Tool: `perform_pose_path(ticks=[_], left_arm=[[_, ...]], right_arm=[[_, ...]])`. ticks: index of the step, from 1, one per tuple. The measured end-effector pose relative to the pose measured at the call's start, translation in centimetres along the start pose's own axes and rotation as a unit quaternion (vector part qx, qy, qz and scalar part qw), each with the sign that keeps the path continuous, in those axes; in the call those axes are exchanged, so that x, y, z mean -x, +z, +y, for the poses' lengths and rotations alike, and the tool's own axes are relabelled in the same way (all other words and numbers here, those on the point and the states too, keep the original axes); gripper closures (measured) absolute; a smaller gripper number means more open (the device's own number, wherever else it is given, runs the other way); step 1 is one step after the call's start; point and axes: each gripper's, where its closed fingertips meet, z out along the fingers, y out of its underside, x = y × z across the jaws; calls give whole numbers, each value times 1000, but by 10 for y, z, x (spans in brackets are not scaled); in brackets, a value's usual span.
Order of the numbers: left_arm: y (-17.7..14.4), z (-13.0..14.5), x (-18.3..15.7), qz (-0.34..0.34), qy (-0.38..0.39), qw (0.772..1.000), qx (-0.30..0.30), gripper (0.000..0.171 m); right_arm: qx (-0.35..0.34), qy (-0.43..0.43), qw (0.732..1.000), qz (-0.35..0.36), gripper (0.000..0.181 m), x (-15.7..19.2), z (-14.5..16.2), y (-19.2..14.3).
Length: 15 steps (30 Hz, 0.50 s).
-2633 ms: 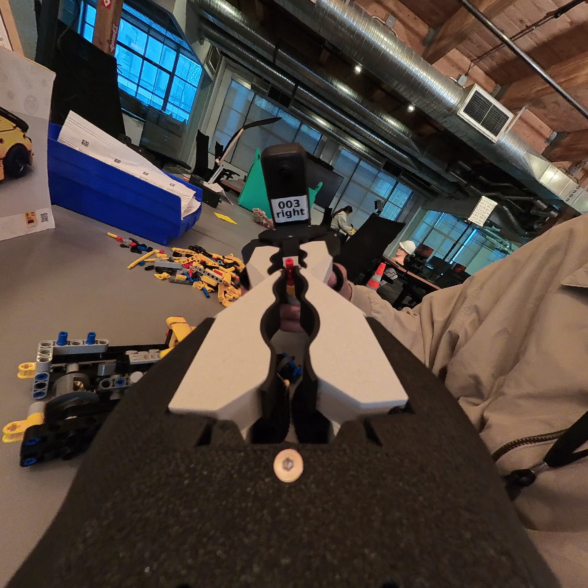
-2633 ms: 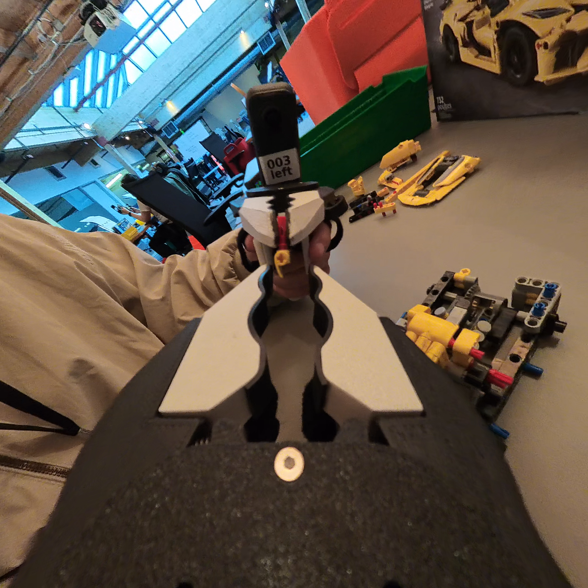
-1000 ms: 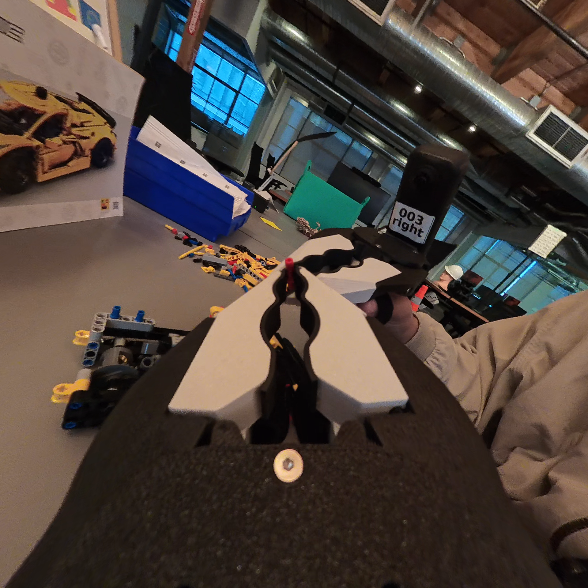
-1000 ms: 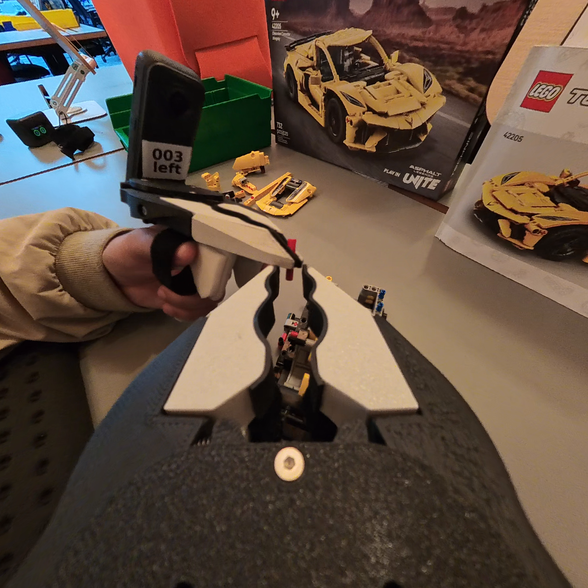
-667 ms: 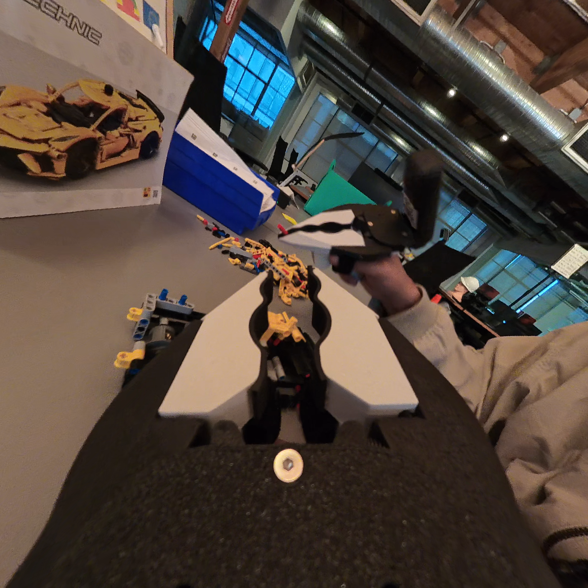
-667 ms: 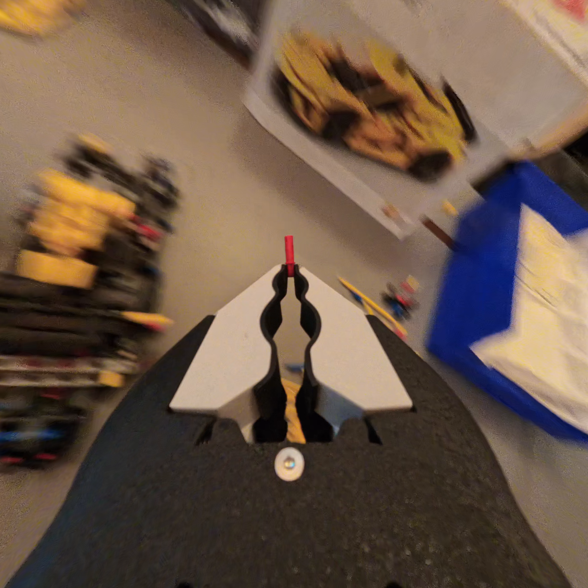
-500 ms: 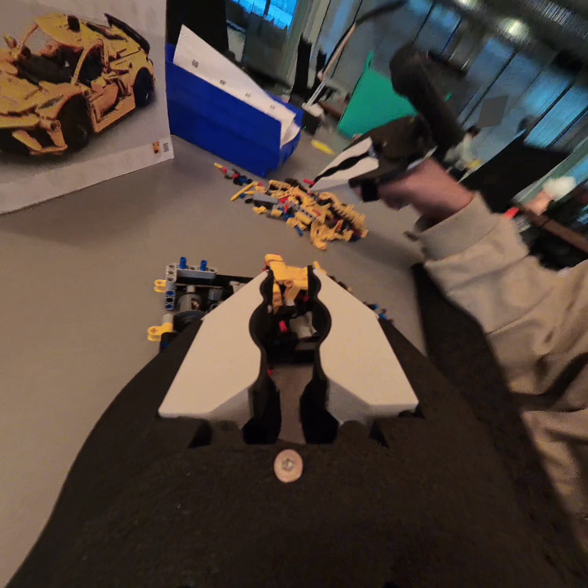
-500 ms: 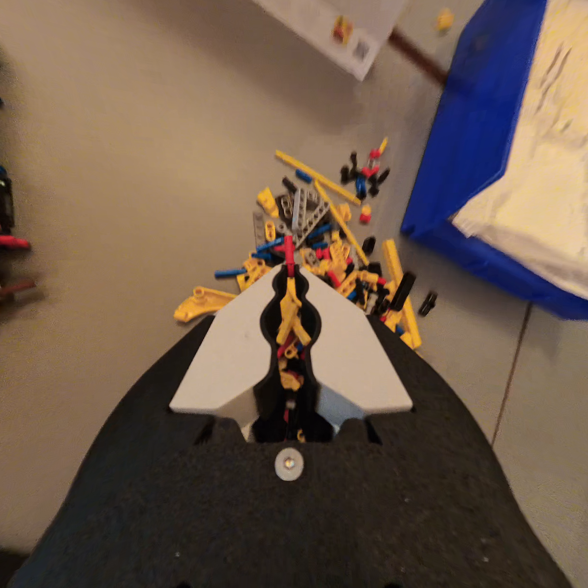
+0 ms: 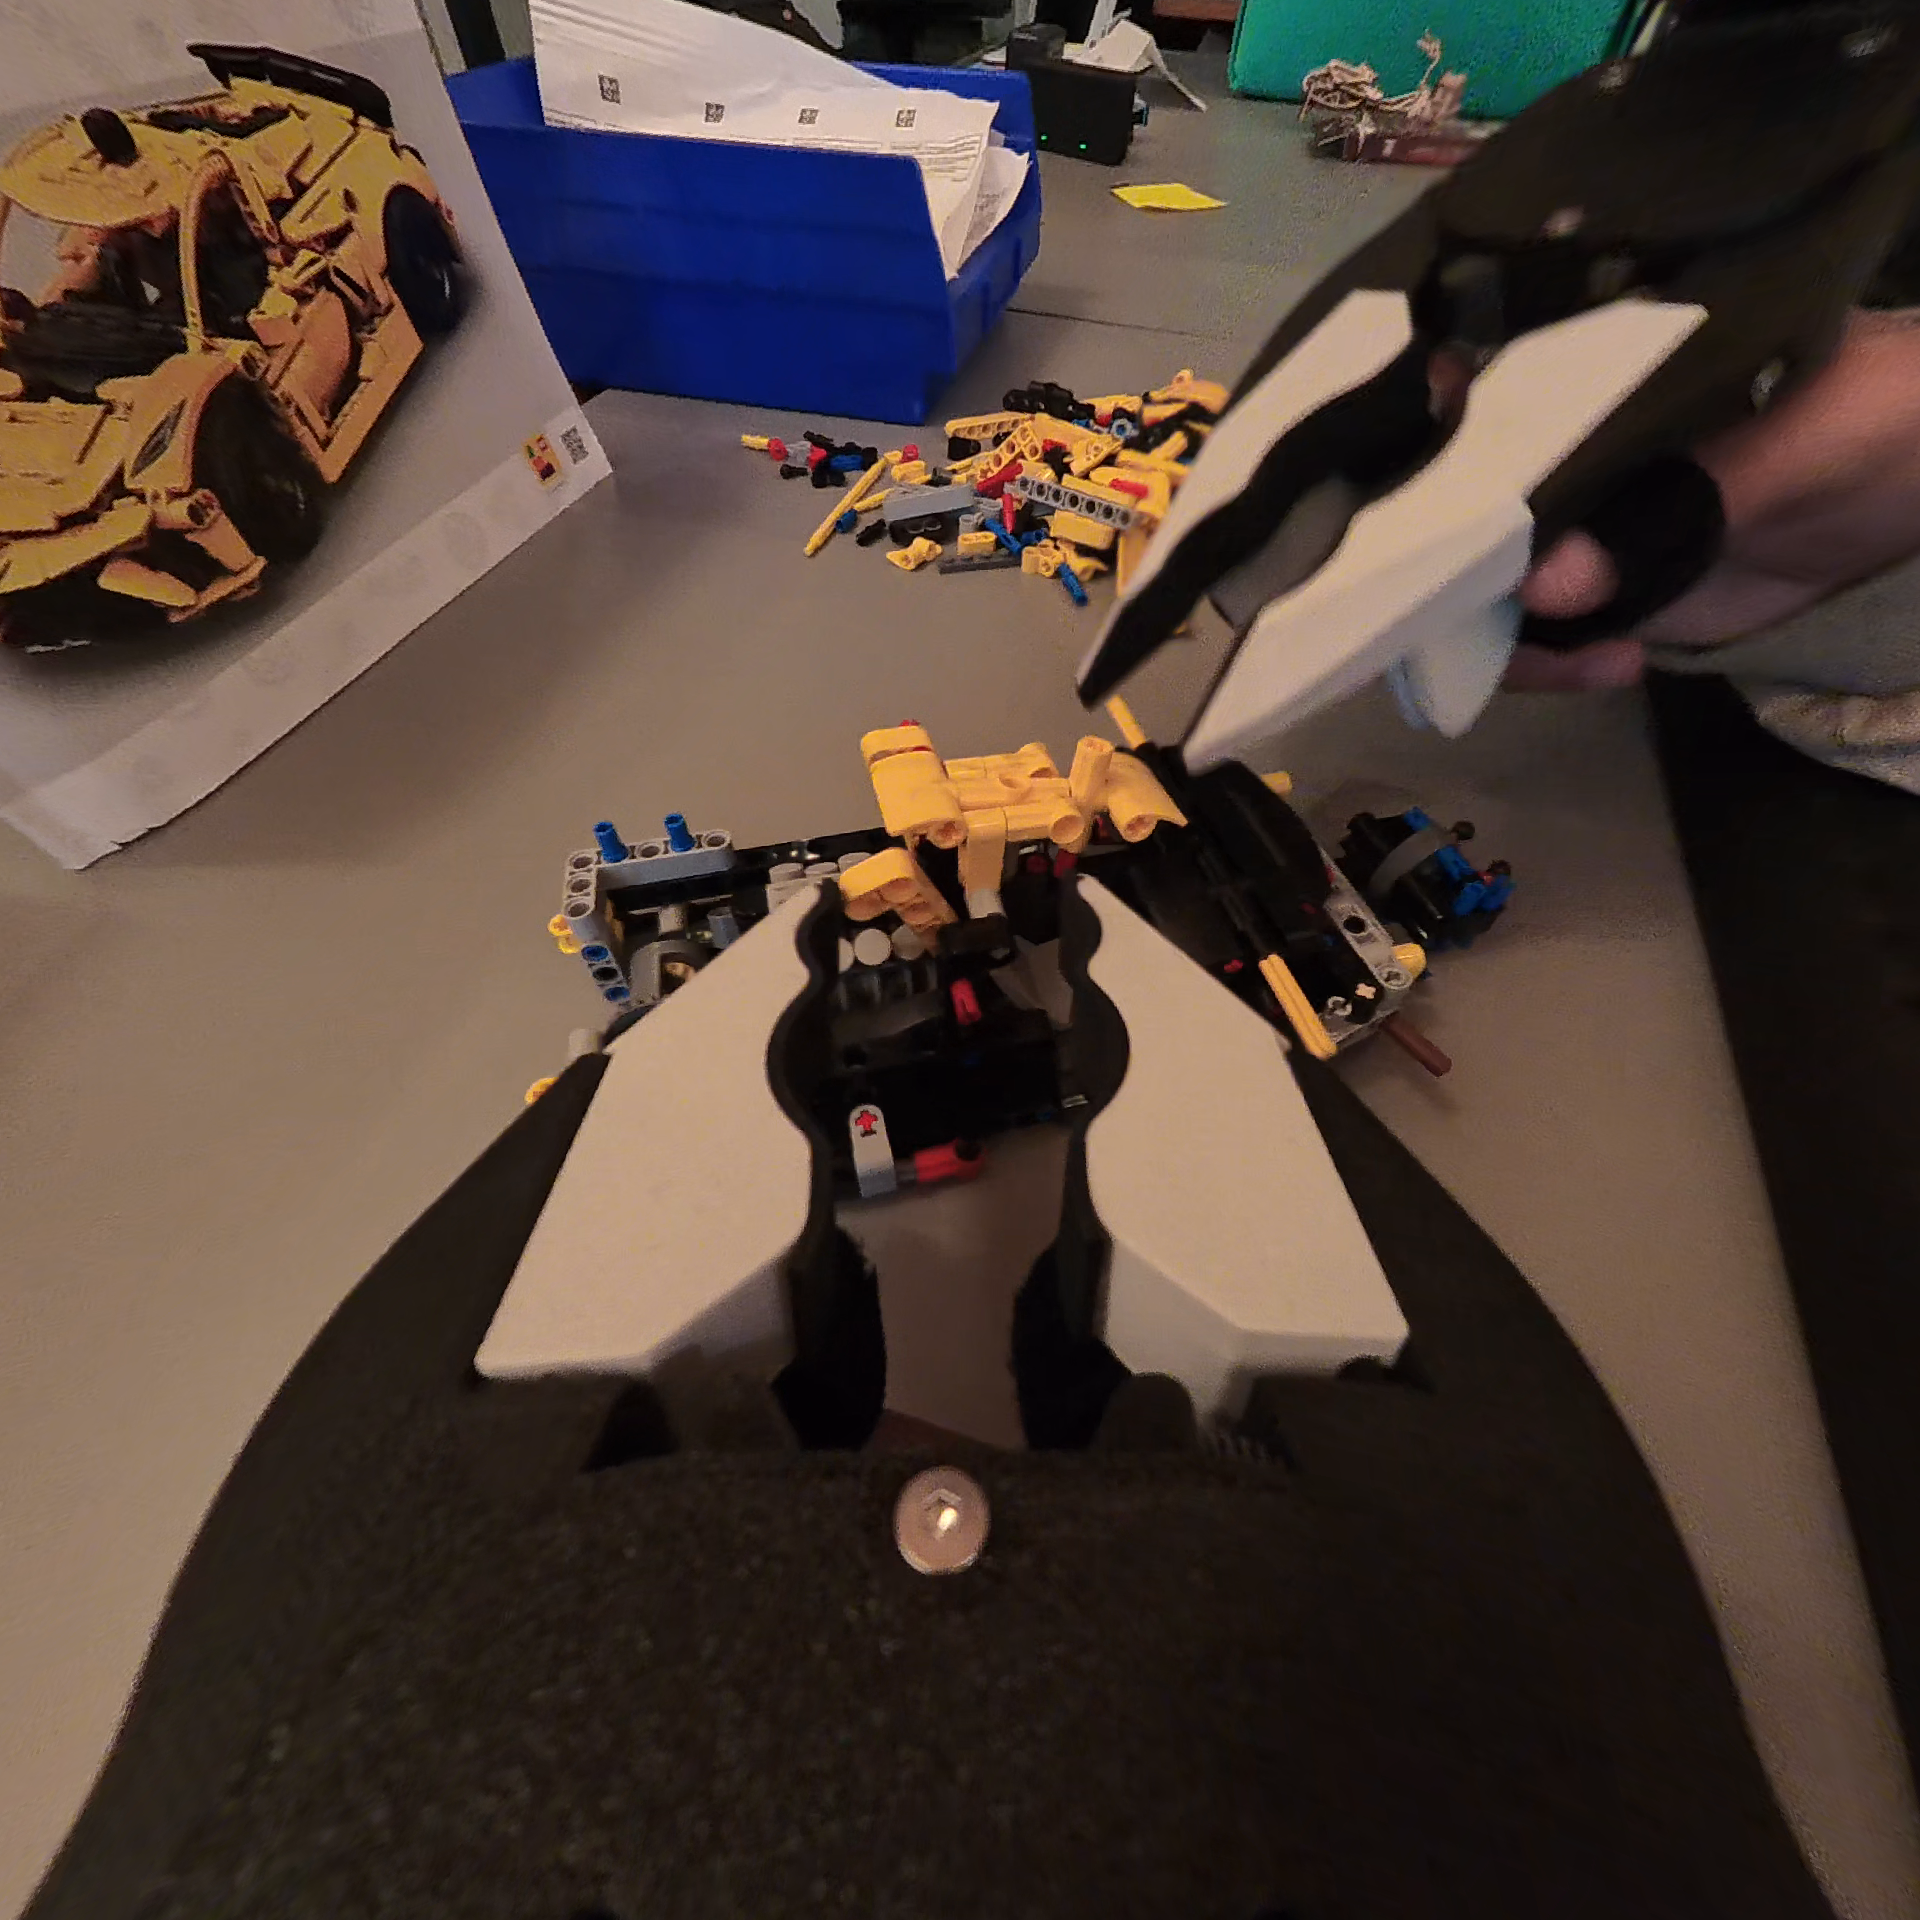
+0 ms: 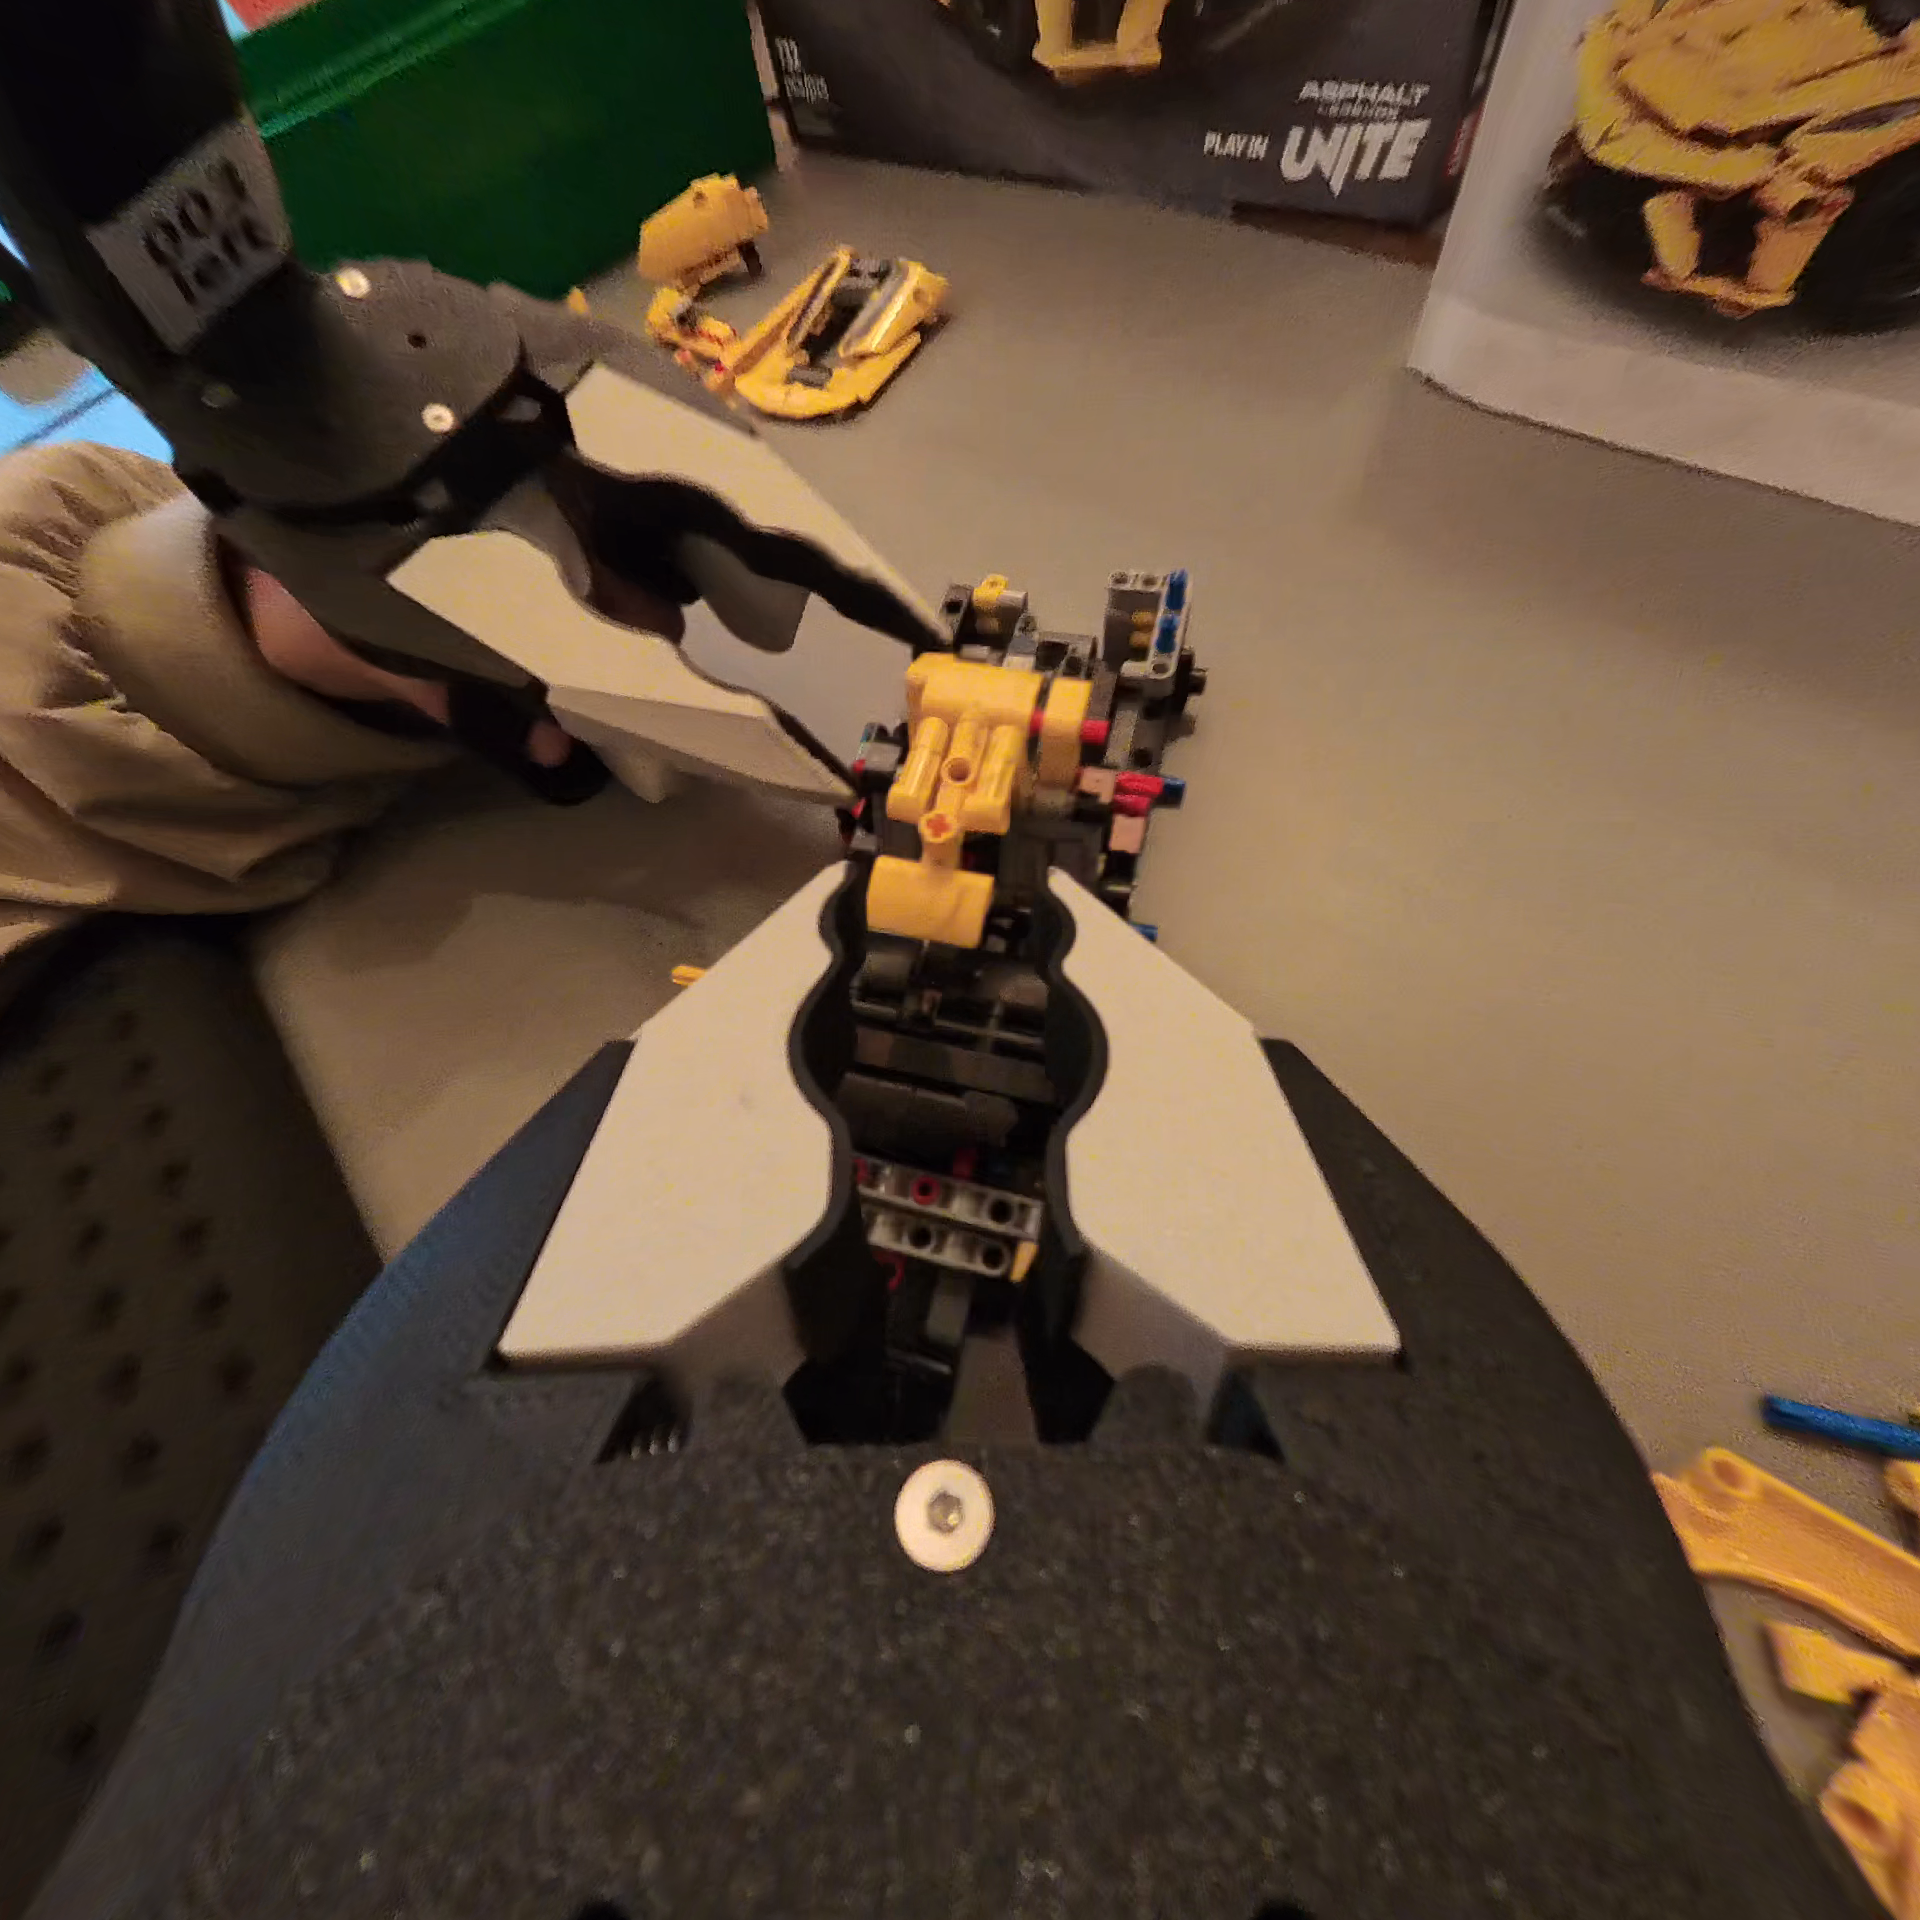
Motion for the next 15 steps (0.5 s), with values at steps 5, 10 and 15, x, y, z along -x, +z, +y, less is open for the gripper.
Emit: perform_pose_path(ticks=[5,10,15], left_arm=[[5,3,11,-44,20,999,10,127],[10,3,5,-17,-8,1000,11,139],[-1,-2,11,12,-69,998,-9,156]], right_arm=[[35,-20,999,12,146,9,12,20],[29,-4,999,31,154,2,13,23],[13,17,1000,14,155,2,12,23]])
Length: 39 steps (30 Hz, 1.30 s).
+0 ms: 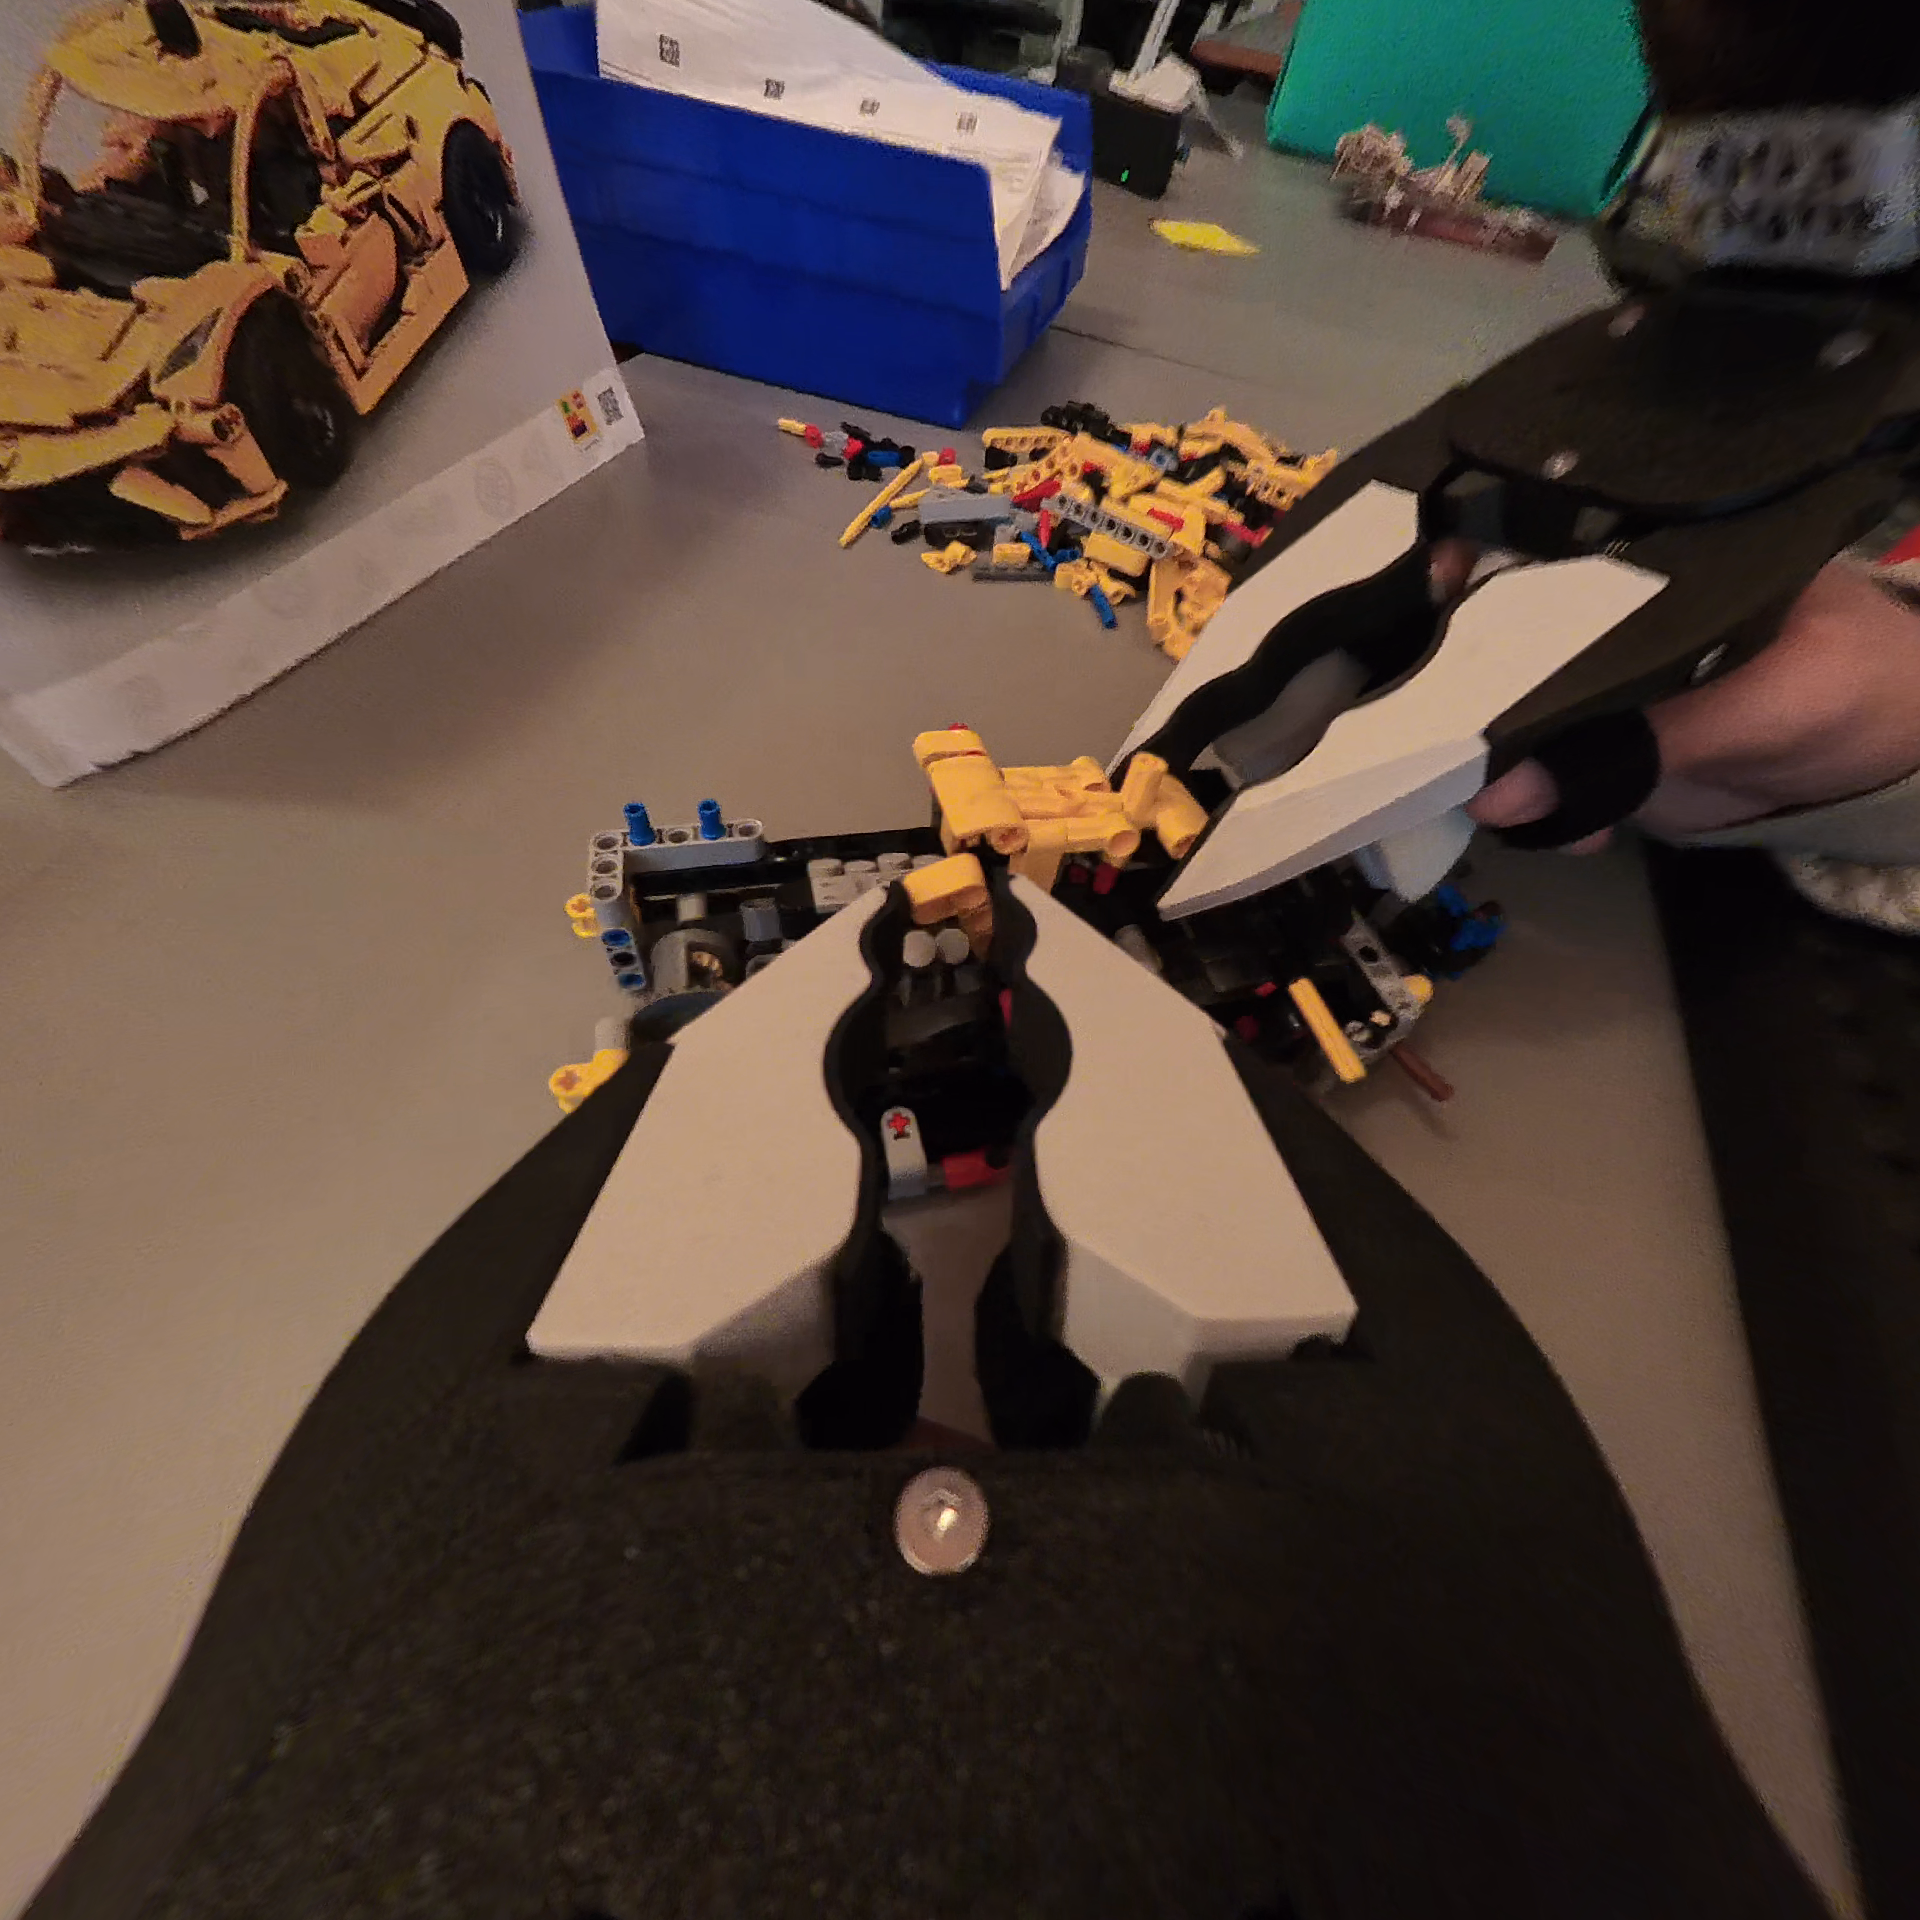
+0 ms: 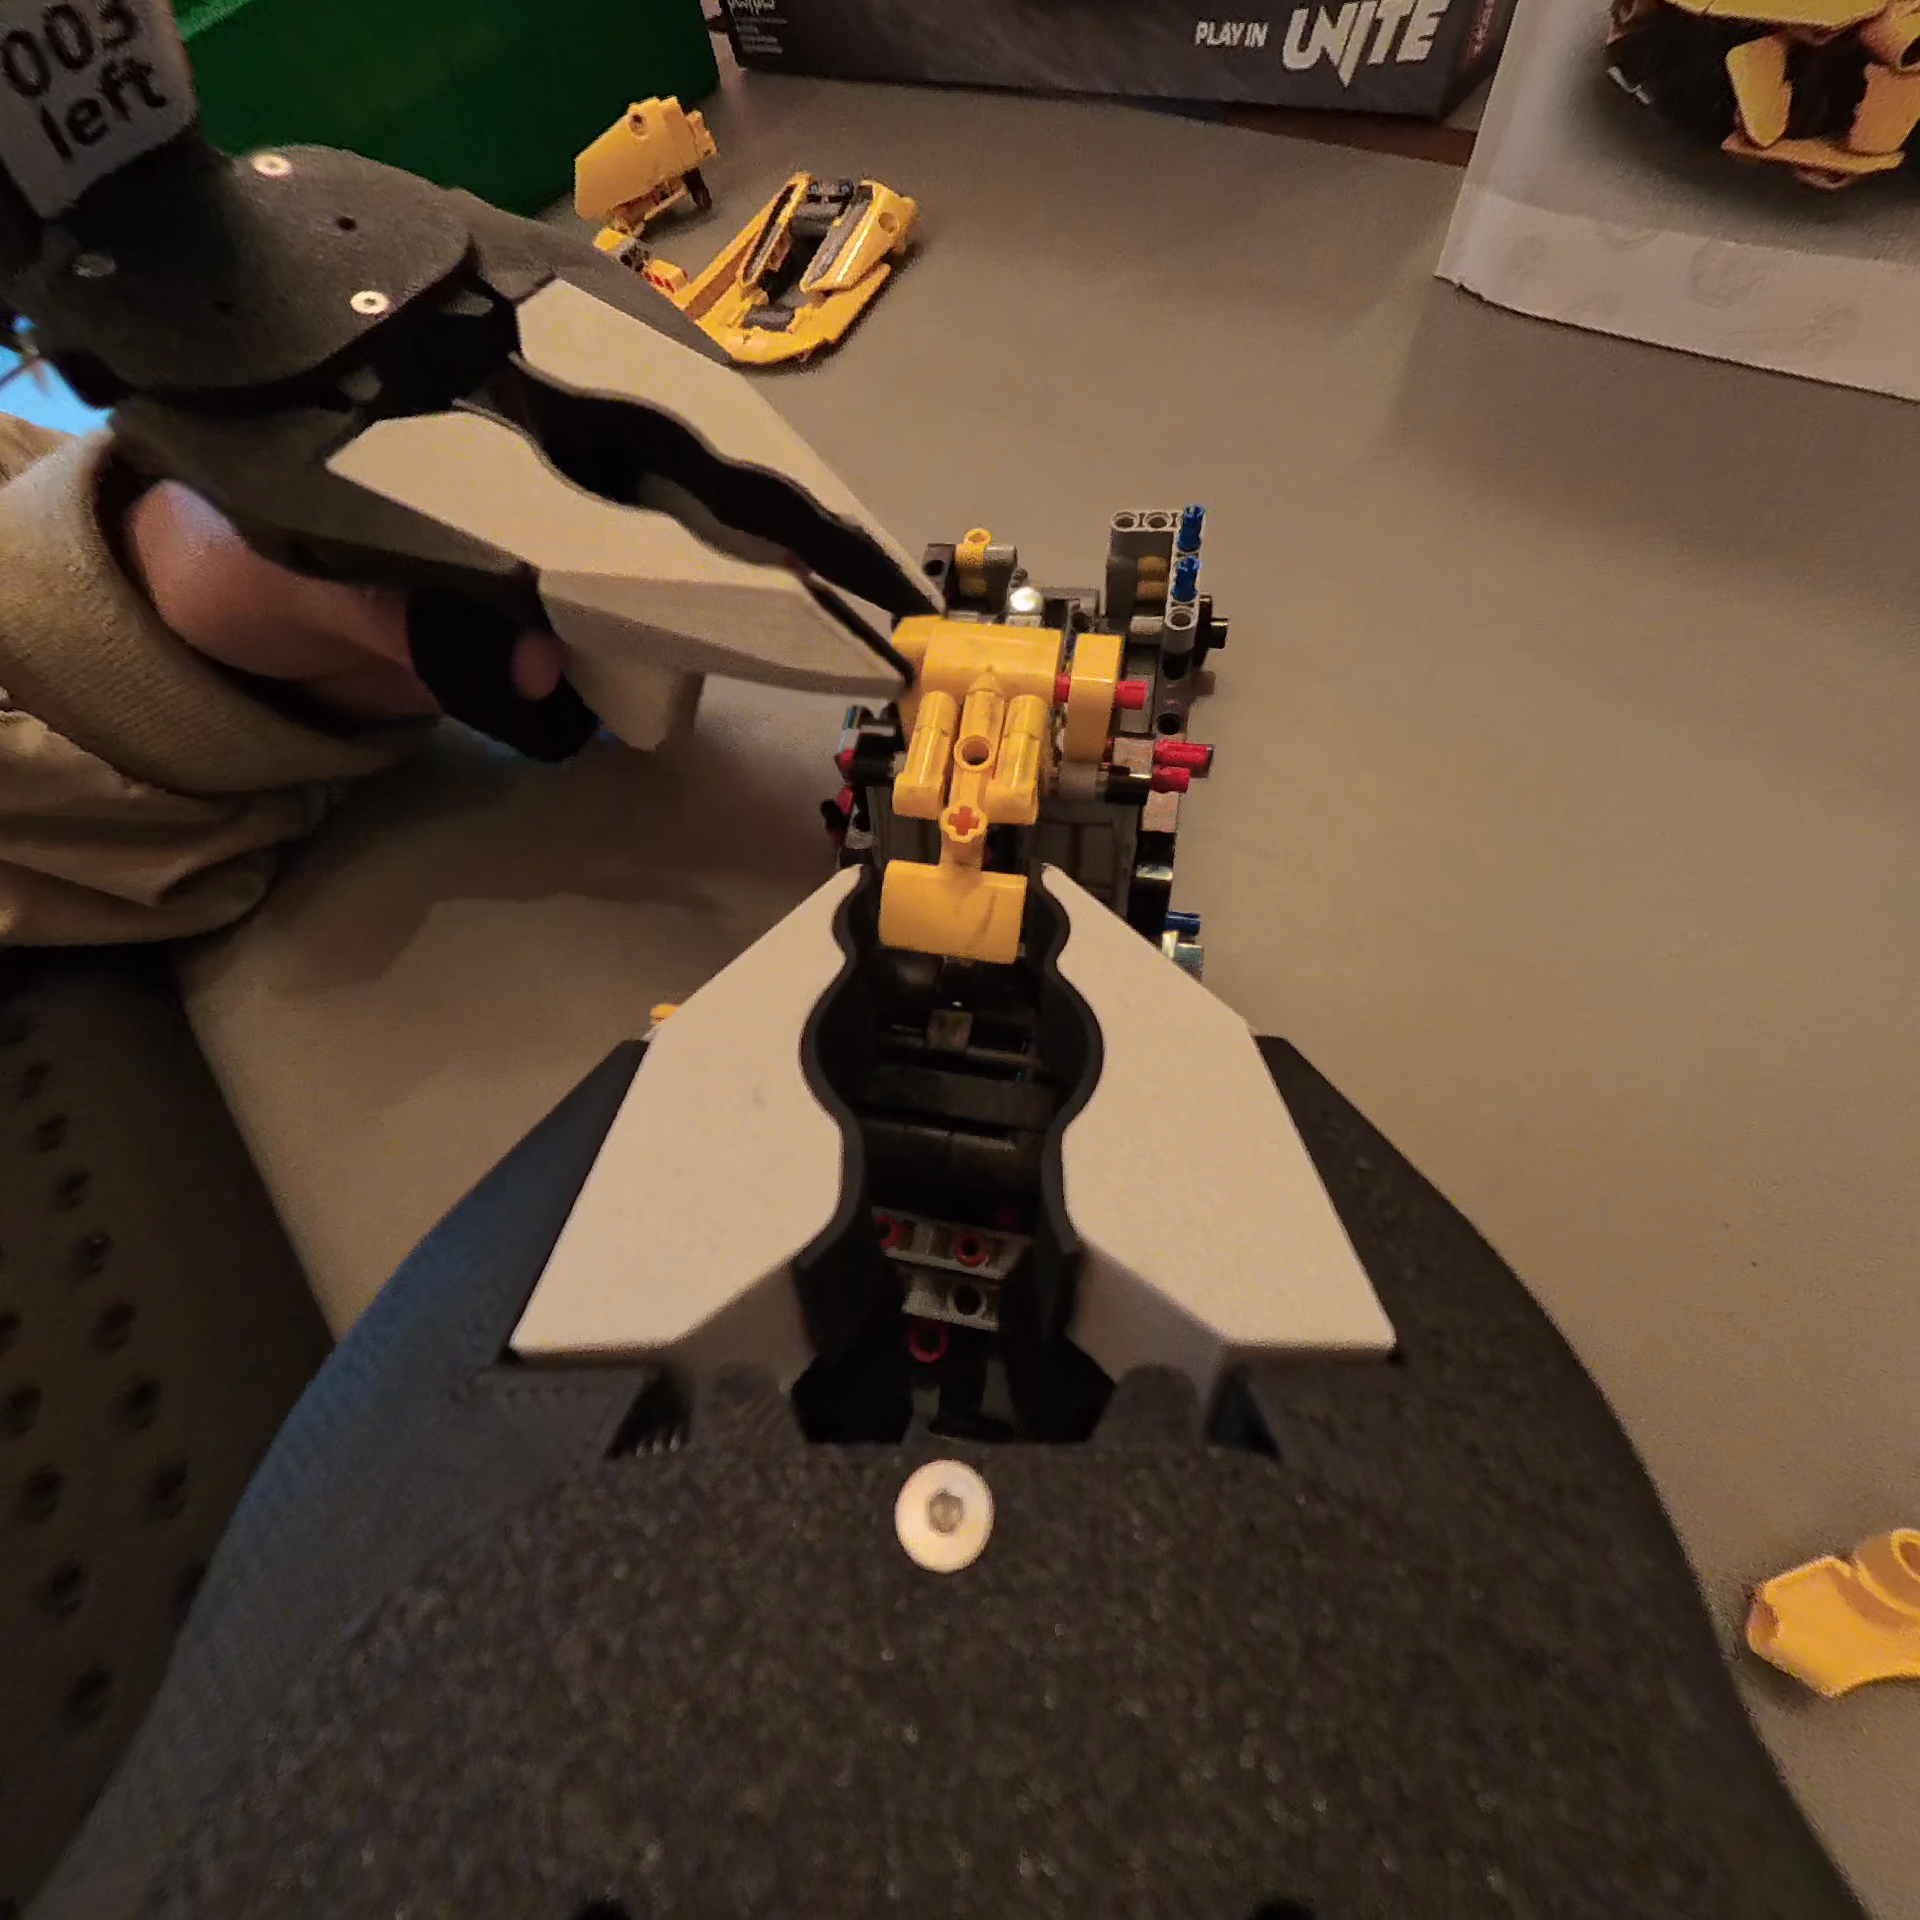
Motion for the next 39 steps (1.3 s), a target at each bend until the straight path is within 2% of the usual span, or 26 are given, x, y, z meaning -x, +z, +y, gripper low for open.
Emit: perform_pose_path(ticks=[2,4,7,10,13,16,18,23,29,30,33,35,39], left_arm=[[-2,-3,1,20,-35,999,-13,158],[-2,-7,-2,30,-37,999,-26,160],[2,-4,0,20,-37,999,-17,155],[0,-7,0,28,-39,999,-22,171],[-5,-5,21,-28,-45,998,-17,171],[-9,-5,11,26,-74,997,-18,171],[-7,4,-3,71,-84,994,16,164],[-6,12,-18,60,10,997,42,150],[4,13,-16,-9,75,996,50,151],[4,13,-14,-19,80,995,52,157],[5,16,-12,-26,81,995,60,155],[6,23,-8,-34,85,992,82,143],[9,28,-8,-31,90,991,91,156]], right_arm=[[-5,-1,1000,-4,155,0,0,0],[-6,-4,1000,-4,155,0,0,0],[-4,-22,1000,3,154,0,0,0],[-5,-15,1000,4,155,-1,0,1],[-8,-9,1000,-5,155,0,0,0],[-9,-13,1000,-7,155,0,0,1],[-10,-12,1000,-9,155,0,0,1],[-12,-8,1000,-13,155,0,0,1],[-13,-8,1000,-7,155,-2,-1,1],[-13,-7,1000,-7,154,-2,-1,1],[-13,-8,1000,-3,155,-2,-1,1],[-14,0,1000,0,155,-2,-2,1],[-10,-13,1000,11,154,4,-1,2]])
